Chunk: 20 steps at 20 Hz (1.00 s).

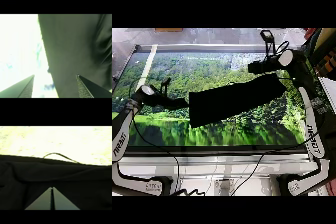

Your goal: Fold the clothes and pants, and hang the long-sleeved shirts on hangers.

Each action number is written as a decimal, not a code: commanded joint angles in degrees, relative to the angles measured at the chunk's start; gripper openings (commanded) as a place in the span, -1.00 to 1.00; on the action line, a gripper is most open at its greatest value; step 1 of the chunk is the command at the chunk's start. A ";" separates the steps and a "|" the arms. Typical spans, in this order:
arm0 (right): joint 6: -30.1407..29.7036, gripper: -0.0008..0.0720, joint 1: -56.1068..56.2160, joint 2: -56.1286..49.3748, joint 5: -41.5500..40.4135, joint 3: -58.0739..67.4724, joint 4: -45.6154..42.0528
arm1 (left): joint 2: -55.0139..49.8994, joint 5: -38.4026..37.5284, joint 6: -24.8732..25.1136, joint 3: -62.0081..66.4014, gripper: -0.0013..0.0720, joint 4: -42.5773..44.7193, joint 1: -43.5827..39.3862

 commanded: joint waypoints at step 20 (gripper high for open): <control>-0.35 -0.92 -2.03 0.00 2.14 0.00 -4.76 | 7.74 -11.82 -11.37 14.99 -0.96 -3.23 -4.76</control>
